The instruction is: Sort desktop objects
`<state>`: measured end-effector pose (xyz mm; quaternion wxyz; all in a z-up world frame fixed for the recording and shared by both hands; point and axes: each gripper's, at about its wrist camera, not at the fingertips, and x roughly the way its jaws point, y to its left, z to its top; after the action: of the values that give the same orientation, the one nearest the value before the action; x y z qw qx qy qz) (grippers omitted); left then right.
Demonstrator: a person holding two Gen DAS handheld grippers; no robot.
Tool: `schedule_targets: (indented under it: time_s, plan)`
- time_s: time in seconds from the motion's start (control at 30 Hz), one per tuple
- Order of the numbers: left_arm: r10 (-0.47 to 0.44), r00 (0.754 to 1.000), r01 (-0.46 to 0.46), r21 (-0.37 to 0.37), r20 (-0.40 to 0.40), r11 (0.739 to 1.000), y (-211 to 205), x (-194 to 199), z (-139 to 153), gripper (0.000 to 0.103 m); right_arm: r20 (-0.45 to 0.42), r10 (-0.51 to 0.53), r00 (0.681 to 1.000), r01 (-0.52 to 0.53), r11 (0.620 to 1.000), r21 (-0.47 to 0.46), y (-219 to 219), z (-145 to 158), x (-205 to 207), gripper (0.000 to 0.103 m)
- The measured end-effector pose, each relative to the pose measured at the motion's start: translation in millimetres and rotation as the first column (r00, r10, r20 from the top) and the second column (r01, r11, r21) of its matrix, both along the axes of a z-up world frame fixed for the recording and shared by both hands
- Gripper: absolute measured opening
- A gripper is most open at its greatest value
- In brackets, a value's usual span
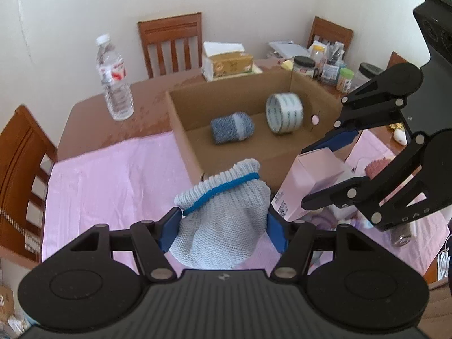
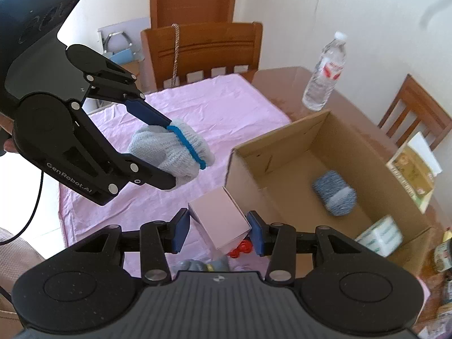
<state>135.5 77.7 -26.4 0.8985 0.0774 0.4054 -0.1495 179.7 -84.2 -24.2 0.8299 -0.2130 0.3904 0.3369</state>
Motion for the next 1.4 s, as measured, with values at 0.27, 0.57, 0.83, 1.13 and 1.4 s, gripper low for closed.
schedule_targets:
  time_s: [0.27, 0.57, 0.83, 1.13, 1.4]
  plan:
    - [-0.057, 0.997, 0.055, 0.024, 0.054, 0.998, -19.5, 22.2, 18.9, 0.064, 0.079, -0.070, 0.994, 0.071, 0.997, -0.013, -24.9, 22.9, 3.8, 0.050]
    - [-0.101, 0.991, 0.098, 0.037, 0.083, 0.994, -33.8, 58.8, 23.8, 0.064, 0.133, -0.155, 0.979, 0.161, 0.986, -0.036, -47.2, 39.6, 24.9, 0.047]
    - [-0.095, 0.993, 0.092, 0.058, 0.065, 0.994, -42.4, 102.5, 10.1, 0.064, 0.121, -0.214, 0.969, 0.220, 0.975, -0.037, -54.7, 34.5, 47.3, 0.047]
    - [-0.099, 0.993, 0.097, 0.041, 0.069, 0.994, -46.2, 121.8, 7.8, 0.089, 0.099, -0.253, 0.962, 0.259, 0.965, -0.051, -63.4, 22.7, 50.3, 0.056]
    - [-0.155, 0.987, 0.154, 0.035, 0.043, 0.987, -48.4, 105.0, 9.1, 0.091, 0.087, -0.290, 0.953, 0.294, 0.955, -0.032, -70.9, 16.1, 41.5, 0.084]
